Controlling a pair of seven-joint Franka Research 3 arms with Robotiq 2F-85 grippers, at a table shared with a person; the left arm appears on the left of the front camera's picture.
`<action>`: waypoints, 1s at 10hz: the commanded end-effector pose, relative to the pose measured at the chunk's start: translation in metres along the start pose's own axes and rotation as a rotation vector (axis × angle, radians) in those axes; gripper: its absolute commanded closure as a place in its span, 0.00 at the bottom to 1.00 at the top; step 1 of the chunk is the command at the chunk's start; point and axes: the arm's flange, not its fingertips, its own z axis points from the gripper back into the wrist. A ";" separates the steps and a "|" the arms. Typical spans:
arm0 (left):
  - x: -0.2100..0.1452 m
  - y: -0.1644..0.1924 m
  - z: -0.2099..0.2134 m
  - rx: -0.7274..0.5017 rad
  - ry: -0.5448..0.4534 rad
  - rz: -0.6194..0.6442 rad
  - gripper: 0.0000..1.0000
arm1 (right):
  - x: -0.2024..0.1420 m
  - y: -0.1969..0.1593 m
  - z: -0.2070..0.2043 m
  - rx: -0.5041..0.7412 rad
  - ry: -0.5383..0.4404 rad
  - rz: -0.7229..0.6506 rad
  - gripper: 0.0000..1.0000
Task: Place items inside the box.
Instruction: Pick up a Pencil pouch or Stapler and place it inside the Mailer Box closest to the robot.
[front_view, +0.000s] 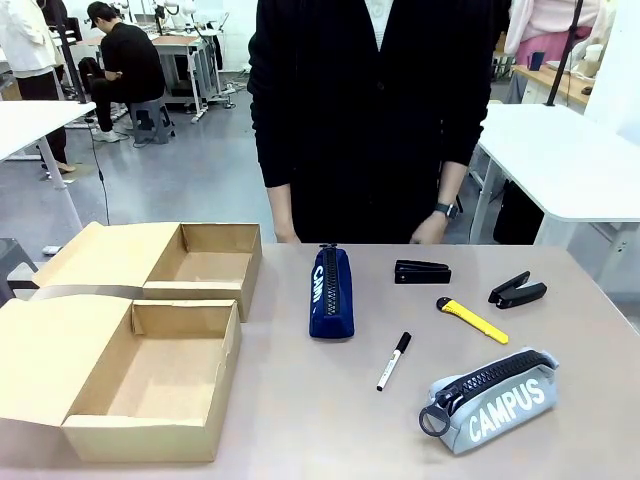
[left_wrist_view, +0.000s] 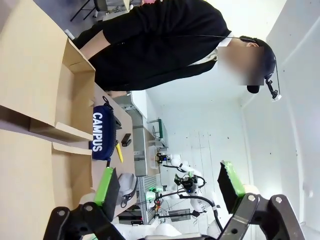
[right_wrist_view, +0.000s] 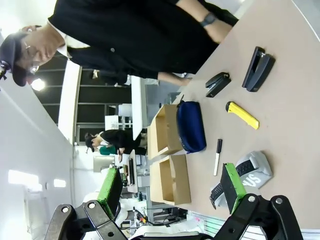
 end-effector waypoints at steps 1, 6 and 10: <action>0.001 -0.001 -0.001 -0.015 0.001 -0.024 0.00 | -0.005 0.016 -0.021 -0.153 0.035 0.086 0.00; 0.001 -0.001 -0.001 -0.015 0.001 -0.024 0.00 | -0.050 0.037 -0.098 -0.452 0.546 1.309 0.00; 0.001 -0.001 -0.001 -0.015 0.001 -0.024 0.00 | -0.037 0.063 -0.101 -0.376 0.374 0.710 0.00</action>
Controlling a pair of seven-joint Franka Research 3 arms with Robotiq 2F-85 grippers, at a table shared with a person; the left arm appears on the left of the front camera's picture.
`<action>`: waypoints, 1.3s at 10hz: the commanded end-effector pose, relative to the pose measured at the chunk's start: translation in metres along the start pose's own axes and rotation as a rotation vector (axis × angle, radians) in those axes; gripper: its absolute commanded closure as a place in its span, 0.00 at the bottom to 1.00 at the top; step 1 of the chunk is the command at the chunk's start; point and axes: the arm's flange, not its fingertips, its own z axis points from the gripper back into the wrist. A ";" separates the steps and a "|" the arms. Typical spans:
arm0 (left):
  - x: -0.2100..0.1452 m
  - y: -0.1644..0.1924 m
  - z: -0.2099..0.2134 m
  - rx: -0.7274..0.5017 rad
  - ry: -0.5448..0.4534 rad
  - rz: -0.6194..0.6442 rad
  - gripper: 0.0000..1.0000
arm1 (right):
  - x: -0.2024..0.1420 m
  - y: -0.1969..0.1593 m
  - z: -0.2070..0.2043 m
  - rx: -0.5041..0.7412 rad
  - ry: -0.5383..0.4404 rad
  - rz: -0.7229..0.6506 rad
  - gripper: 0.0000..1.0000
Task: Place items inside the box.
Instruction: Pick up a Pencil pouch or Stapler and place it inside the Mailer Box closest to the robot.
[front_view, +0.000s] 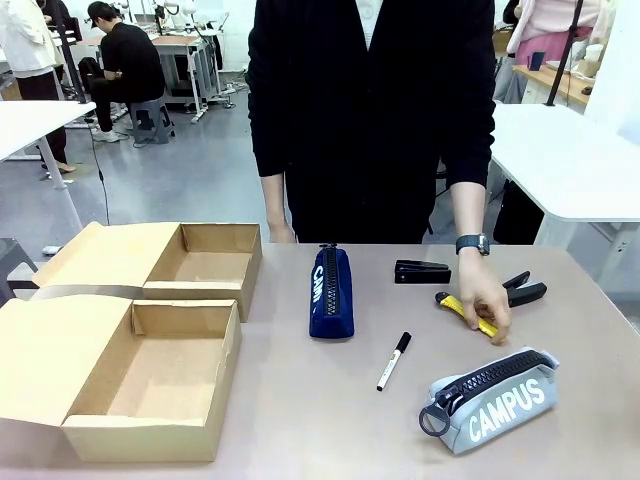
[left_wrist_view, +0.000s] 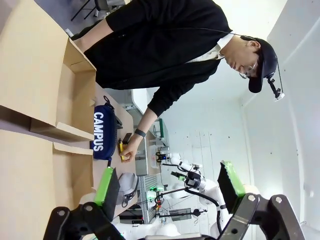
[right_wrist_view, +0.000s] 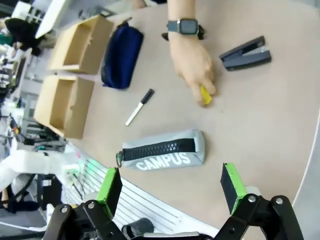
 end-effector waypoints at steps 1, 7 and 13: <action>0.001 -0.001 0.000 -0.017 -0.003 -0.021 0.00 | 0.001 0.005 0.001 0.066 -0.036 0.146 0.00; 0.001 -0.001 0.000 -0.017 -0.003 -0.021 0.00 | -0.008 -0.032 0.030 0.094 -0.138 0.228 0.00; 0.001 -0.001 0.000 -0.017 -0.003 -0.021 0.00 | 0.074 -0.008 -0.113 -0.188 0.373 0.908 0.00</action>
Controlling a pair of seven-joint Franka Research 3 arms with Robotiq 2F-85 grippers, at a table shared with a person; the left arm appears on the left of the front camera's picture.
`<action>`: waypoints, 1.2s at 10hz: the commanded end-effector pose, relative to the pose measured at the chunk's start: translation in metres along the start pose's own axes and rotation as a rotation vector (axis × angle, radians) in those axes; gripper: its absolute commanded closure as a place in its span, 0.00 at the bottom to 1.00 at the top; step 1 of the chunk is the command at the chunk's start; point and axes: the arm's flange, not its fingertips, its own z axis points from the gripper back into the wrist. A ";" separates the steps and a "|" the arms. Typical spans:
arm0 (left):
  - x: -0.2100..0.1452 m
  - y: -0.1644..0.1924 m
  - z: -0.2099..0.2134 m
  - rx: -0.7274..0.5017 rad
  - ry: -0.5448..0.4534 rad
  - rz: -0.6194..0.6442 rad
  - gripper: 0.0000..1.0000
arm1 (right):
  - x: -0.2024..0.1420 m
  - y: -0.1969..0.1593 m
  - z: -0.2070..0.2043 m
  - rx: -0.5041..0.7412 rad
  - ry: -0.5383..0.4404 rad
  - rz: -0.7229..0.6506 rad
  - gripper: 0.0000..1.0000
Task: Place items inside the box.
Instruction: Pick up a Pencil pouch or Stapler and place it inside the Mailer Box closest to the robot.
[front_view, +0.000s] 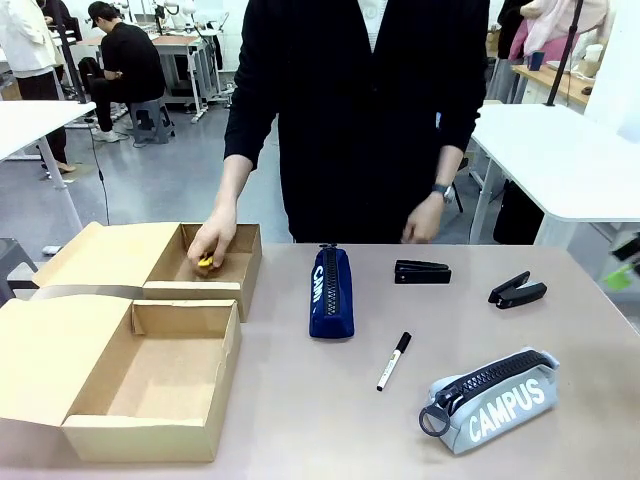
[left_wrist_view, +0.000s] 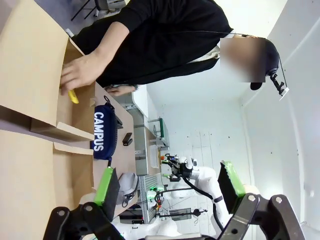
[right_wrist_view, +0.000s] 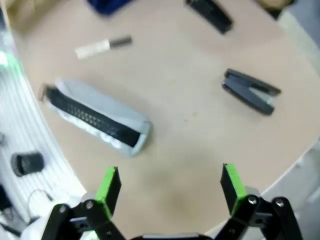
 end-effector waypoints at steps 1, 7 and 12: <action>0.000 -0.002 0.001 -0.019 -0.005 -0.022 0.00 | 0.030 -0.035 -0.026 -0.032 0.130 0.079 0.00; 0.000 -0.002 0.001 -0.019 -0.005 -0.022 0.00 | 0.047 -0.054 -0.058 -0.020 0.124 0.428 0.00; 0.000 -0.002 0.001 -0.019 -0.005 -0.022 0.00 | 0.059 -0.120 -0.132 -0.078 0.298 0.663 0.00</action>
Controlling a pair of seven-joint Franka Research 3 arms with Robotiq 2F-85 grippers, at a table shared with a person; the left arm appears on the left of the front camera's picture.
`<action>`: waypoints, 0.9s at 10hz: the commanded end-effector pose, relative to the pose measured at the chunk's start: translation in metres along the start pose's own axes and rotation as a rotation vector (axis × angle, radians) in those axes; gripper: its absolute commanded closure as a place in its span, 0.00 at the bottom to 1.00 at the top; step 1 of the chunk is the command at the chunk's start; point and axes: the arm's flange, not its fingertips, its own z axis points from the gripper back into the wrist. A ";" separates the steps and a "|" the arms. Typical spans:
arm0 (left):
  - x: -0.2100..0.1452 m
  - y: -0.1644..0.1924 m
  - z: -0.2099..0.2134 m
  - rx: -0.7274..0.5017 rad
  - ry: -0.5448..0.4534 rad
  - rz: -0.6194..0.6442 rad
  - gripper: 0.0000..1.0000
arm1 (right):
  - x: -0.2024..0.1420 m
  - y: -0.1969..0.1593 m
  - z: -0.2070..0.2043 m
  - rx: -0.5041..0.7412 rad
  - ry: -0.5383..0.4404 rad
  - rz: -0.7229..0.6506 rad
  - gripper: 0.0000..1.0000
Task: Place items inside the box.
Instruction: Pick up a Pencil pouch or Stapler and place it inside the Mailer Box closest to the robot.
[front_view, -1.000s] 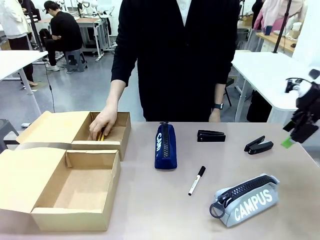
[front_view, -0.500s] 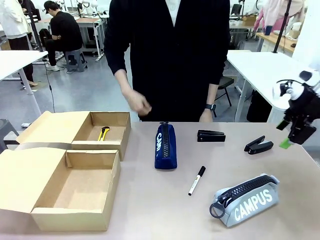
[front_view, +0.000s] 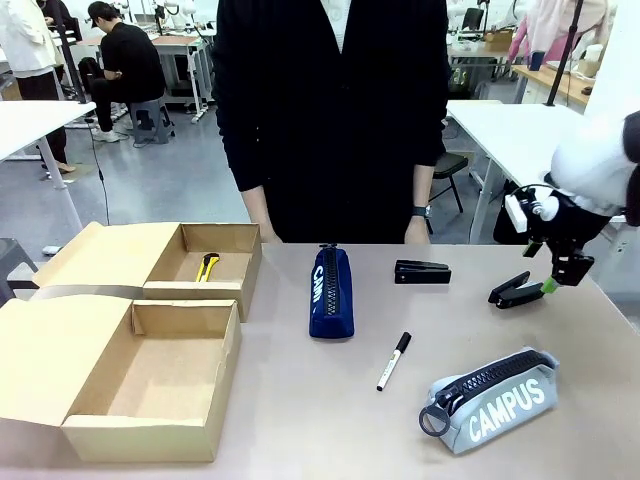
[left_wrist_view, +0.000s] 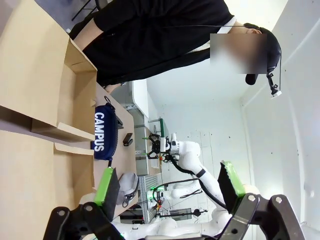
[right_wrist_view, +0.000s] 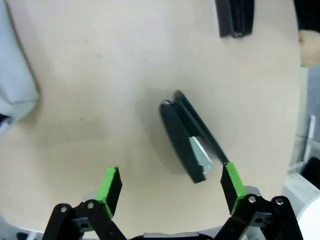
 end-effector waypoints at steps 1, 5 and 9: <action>-0.001 -0.002 0.000 -0.020 -0.004 -0.021 0.00 | -0.007 -0.014 -0.025 -0.040 0.093 0.073 0.00; -0.001 -0.002 0.000 -0.020 -0.004 -0.021 0.00 | -0.006 -0.029 -0.074 -0.051 0.072 0.092 0.00; -0.001 -0.002 0.000 -0.020 -0.004 -0.021 0.00 | -0.004 -0.029 -0.093 0.003 0.085 0.105 0.00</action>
